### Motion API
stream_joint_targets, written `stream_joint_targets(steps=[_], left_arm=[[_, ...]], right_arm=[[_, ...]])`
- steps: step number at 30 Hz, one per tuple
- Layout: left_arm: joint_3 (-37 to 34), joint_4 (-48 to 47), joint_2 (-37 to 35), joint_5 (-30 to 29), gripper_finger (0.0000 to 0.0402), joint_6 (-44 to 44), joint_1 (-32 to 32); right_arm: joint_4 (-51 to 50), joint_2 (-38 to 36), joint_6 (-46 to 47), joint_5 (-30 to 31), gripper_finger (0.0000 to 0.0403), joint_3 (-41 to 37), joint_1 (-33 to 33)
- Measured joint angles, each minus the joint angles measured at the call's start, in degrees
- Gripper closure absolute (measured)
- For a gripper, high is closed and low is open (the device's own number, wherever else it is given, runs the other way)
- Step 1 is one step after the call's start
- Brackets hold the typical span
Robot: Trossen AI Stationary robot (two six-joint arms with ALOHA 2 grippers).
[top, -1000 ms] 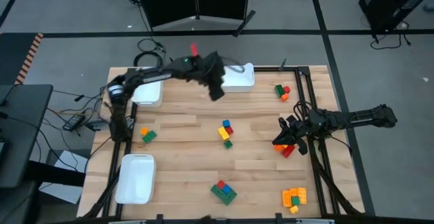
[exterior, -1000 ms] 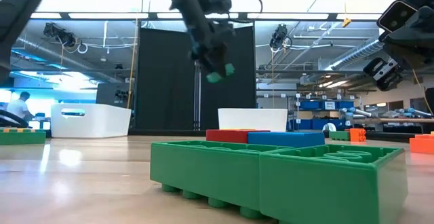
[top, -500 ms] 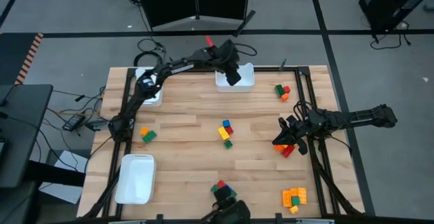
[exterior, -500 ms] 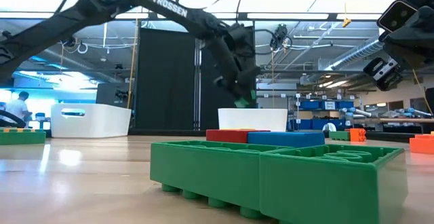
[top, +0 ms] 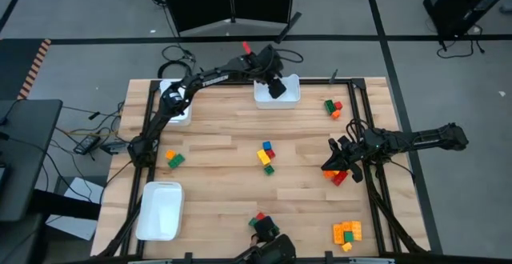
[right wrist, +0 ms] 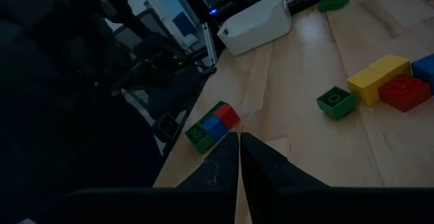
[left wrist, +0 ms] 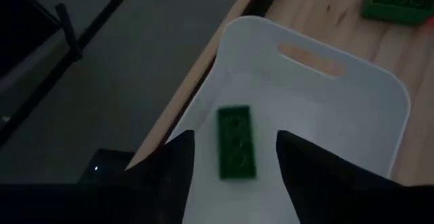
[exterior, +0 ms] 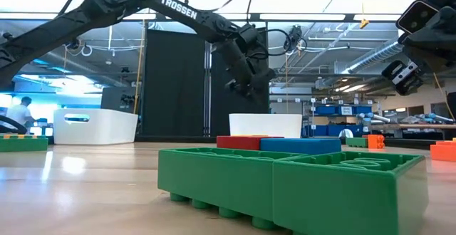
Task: Sort blocks by size
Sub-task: Put the blue block into the top left white bin
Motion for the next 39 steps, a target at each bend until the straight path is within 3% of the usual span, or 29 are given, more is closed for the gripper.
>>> stream_joint_targets(steps=[6,13,20,29,33,39], left_arm=[[2.31,-3.82,0.00,0.06,0.0173,0.22,-0.02],[10.68,-12.80,-0.47,0.52,0.0173,3.11,-0.48],[8.41,-20.68,-6.34,1.77,0.0173,1.21,-2.27],[8.26,-27.04,-9.99,-4.35,0.0172,-1.82,-7.41],[0.82,-24.30,-14.09,-5.46,0.0172,-3.79,-9.85],[-26.49,-8.27,-28.59,-6.81,0.0172,-9.89,-13.60]], right_arm=[[0.00,0.00,0.00,0.02,0.0375,0.00,-0.01],[0.00,0.00,0.00,0.00,0.0375,0.00,0.00],[0.00,0.00,-0.01,0.00,0.0375,0.00,0.01],[0.25,0.00,0.00,0.02,0.0375,0.00,0.00],[0.48,0.00,0.00,0.02,0.0375,0.00,0.01],[0.52,0.00,0.00,0.02,0.0375,0.00,0.01]])
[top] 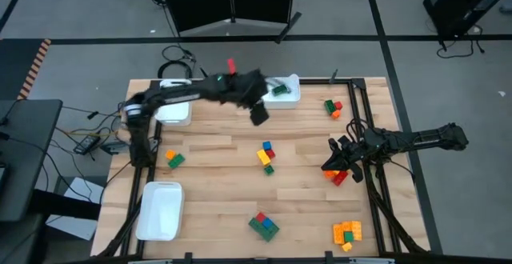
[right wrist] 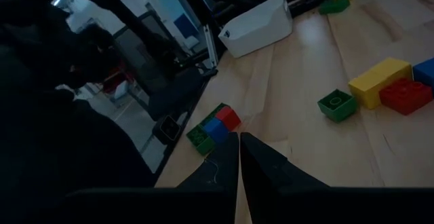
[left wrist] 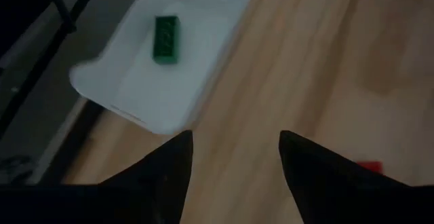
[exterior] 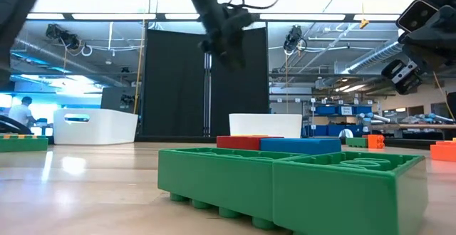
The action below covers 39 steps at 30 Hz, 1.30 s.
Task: Sort blocks by size
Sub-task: Put the blue block into the top left white bin
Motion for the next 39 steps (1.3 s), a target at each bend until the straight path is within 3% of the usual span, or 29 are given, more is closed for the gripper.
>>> stream_joint_targets(steps=[7,13,16,20,32,39], left_arm=[[-26.81,16.65,-17.16,0.73,0.0172,-7.71,-6.12],[-39.28,20.73,-26.80,0.34,0.0172,-12.72,-12.94],[-43.76,22.27,-30.64,-1.83,0.0172,-14.45,-16.71],[-47.02,23.19,-33.55,-3.78,0.0172,-15.77,-19.24],[-47.67,29.51,-32.19,-3.68,0.0172,-15.46,-20.30],[-47.72,29.01,-32.19,-3.72,0.0172,-10.92,-20.61]], right_arm=[[0.37,0.00,0.00,0.00,0.0375,0.00,-0.02],[0.35,0.00,-0.49,0.00,0.0375,0.00,0.00],[1.25,0.00,-9.29,0.44,0.0375,0.00,-0.21],[1.62,0.00,-15.23,0.98,0.0375,0.00,-0.21],[6.74,0.09,-13.05,1.84,0.0375,0.00,-0.21],[12.28,0.06,-11.58,1.84,0.0375,0.00,-0.21]])
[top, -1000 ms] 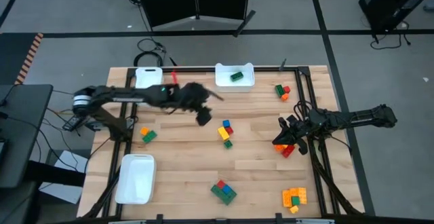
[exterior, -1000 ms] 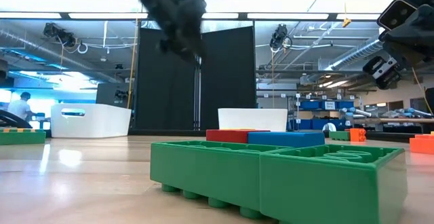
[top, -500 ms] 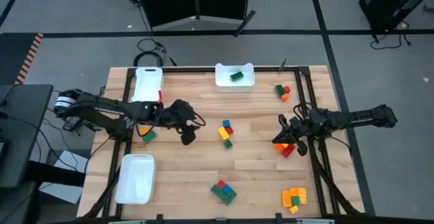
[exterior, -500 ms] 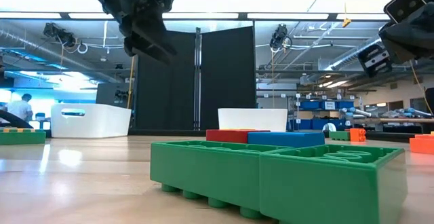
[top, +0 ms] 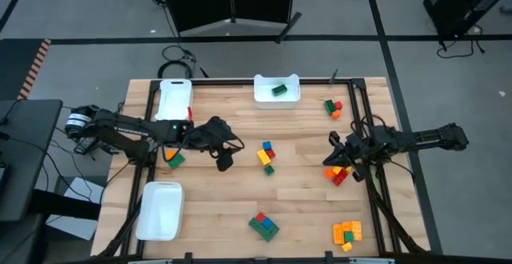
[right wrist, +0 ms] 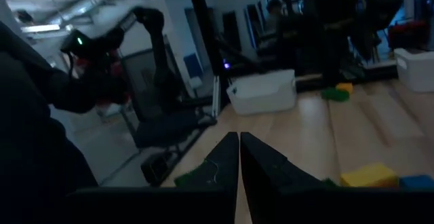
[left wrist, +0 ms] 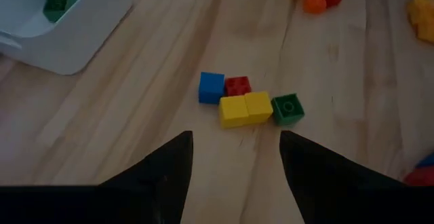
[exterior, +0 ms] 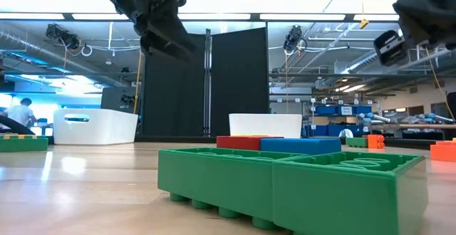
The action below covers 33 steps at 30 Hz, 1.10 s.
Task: Sort blocks by size
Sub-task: Put the blue block into the top left white bin
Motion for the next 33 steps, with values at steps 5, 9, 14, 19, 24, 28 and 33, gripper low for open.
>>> stream_joint_targets(steps=[5,9,14,19,24,28,33], left_arm=[[-5.44,4.85,-1.13,-0.05,0.0172,-0.20,-1.55],[-12.12,13.88,-2.27,0.43,0.0172,-2.84,-3.81],[-18.52,24.07,-3.70,2.38,0.0172,-3.35,-6.14],[-21.40,26.52,-5.67,2.64,0.0172,-4.12,-6.82],[-21.56,26.67,-6.58,2.64,0.0172,-3.75,-6.82],[-21.58,26.71,-6.87,2.64,0.0172,-3.14,-6.82],[-21.58,26.44,-8.32,2.78,0.0172,-3.00,-6.83]], right_arm=[[2.19,0.04,-0.05,3.97,0.0376,0.02,0.00],[2.07,0.85,1.56,7.19,0.0385,0.00,0.00],[1.37,4.84,1.62,9.02,0.0396,1.39,0.02],[-0.66,13.41,-2.50,15.53,0.0395,8.27,0.00],[-11.29,26.11,-4.34,19.62,0.0396,21.05,0.00],[-22.05,38.13,2.09,24.05,0.0396,33.72,-0.22],[-37.48,53.13,5.49,25.07,0.0395,49.71,-3.06]])
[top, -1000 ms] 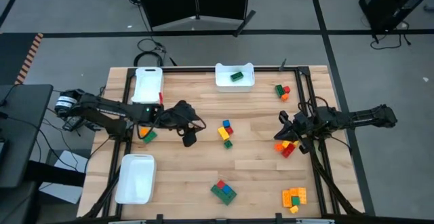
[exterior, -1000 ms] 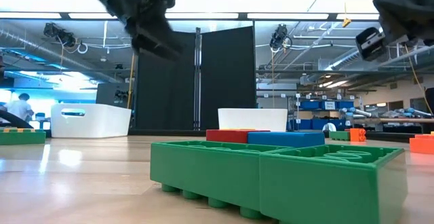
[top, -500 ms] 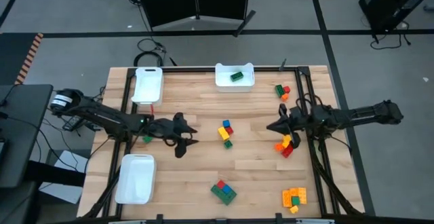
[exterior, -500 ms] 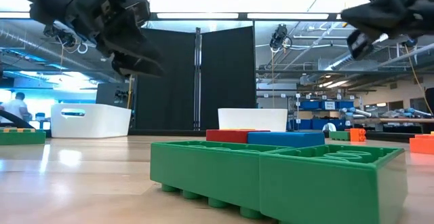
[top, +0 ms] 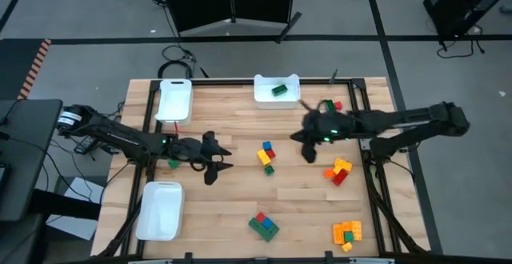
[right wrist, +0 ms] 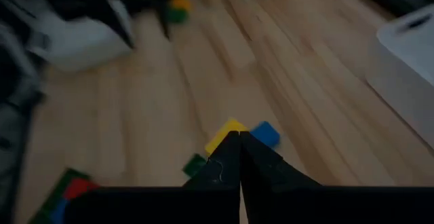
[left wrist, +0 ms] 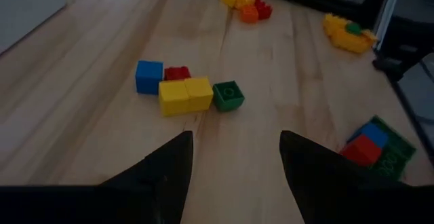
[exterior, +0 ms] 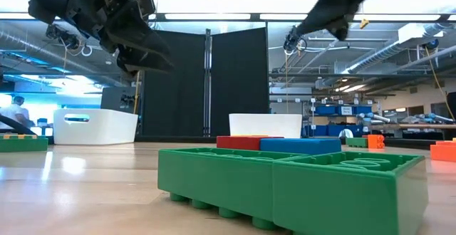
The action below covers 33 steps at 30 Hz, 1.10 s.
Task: Sort blocks by size
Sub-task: Put the blue block into the top left white bin
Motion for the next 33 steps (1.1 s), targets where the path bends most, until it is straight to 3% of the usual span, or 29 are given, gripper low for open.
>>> stream_joint_targets(steps=[10,15,18,23,28,33], left_arm=[[0.02,-2.47,-5.88,3.99,0.0172,0.37,0.01],[0.02,-2.67,-7.97,6.41,0.0172,1.54,-0.03],[0.02,-3.23,-9.10,7.73,0.0172,1.54,-0.03],[0.02,-6.12,-11.34,10.41,0.0172,1.43,-0.08],[0.02,-10.27,-14.67,11.05,0.0172,1.84,-0.10],[0.02,-14.59,-18.18,6.56,0.0172,3.17,-0.10]], right_arm=[[-23.69,27.20,1.43,-1.51,0.0395,27.57,-4.33],[-26.95,37.33,0.24,-0.02,0.0394,36.16,-5.68],[-28.71,41.52,4.16,-0.74,0.0384,39.69,-6.51],[-32.55,45.78,4.55,-7.45,0.0337,43.14,-8.50],[-31.04,45.89,4.28,-7.96,0.0272,43.48,-9.32],[-31.09,46.23,7.94,-6.69,0.0211,43.50,-10.19]])
